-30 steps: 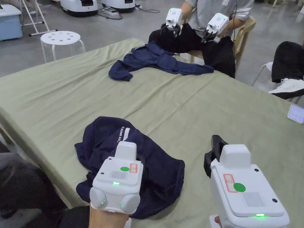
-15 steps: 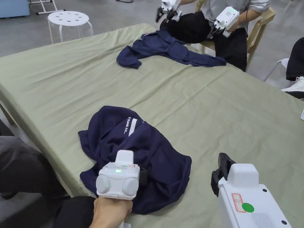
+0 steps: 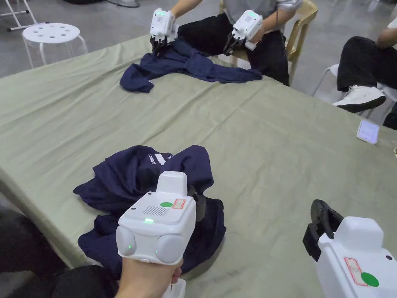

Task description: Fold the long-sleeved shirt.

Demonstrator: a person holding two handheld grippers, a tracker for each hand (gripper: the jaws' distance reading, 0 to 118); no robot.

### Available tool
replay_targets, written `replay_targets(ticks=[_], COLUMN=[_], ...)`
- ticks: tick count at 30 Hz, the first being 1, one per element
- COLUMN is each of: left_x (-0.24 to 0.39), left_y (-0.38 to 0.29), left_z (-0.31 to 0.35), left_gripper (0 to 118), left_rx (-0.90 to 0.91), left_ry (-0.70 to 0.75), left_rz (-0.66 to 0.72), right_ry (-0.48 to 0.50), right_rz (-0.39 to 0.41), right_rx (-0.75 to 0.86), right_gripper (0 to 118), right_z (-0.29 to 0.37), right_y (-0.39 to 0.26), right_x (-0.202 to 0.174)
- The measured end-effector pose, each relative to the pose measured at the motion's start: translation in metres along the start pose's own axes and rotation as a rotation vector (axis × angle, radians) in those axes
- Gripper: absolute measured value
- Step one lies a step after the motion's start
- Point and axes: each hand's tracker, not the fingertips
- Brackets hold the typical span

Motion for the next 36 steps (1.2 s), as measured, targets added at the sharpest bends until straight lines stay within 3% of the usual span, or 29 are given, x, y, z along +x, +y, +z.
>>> replay_targets(ticks=[4, 9, 14, 18, 19, 20, 21, 22, 23, 27, 32, 36], left_x=[0.069, 0.178, 0.283, 0.353, 0.366, 0.376, 0.387, 0.388, 0.393, 0.395, 0.351, 0.281], left_y=[0.012, -0.004, -0.063, -0.120, -0.136, -0.150, -0.165, -0.176, -0.188, -0.203, -0.146, -0.087], left_z=[0.017, 0.025, 0.020, 0.010, 0.006, 0.002, -0.003, -0.006, -0.009, 0.004, 0.033, 0.048], left_gripper=[29, 28, 28, 29, 37, 53, 83, 103, 111, 106, 107, 108], left_rx=[0.035, 0.007, -0.104, -0.223, -0.253, -0.288, -0.331, -0.369, -0.412, -0.397, -0.274, -0.148], left_ry=[-0.180, -0.381, -0.599, -0.624, -0.621, -0.603, -0.602, -0.625, -0.641, -0.589, -0.637, -0.615], left_rz=[-0.050, -0.207, -0.348, -0.420, -0.443, -0.484, -0.533, -0.537, -0.553, -0.637, -0.514, -0.430], right_ry=[-0.112, -0.305, -0.499, -0.573, -0.579, -0.600, -0.614, -0.614, -0.622, -0.622, -0.609, -0.575], right_rz=[-0.043, -0.109, -0.158, -0.159, -0.159, -0.161, -0.158, -0.157, -0.163, -0.168, -0.166, -0.159], right_rx=[0.036, 0.071, 0.077, 0.050, 0.042, 0.028, 0.010, 0.004, -0.004, -0.028, -0.025, -0.014], right_gripper=[0, 0, 0, 0, 0, 0, 0, 0, 0, 0, 0, 0], right_z=[0.034, 0.088, 0.145, 0.177, 0.182, 0.186, 0.189, 0.191, 0.193, 0.194, 0.189, 0.180], right_y=[0.006, 0.006, -0.003, -0.017, -0.021, -0.025, -0.028, -0.032, -0.036, -0.044, -0.042, -0.039], right_x=[0.053, 0.123, 0.181, 0.207, 0.212, 0.215, 0.218, 0.220, 0.221, 0.222, 0.216, 0.207])
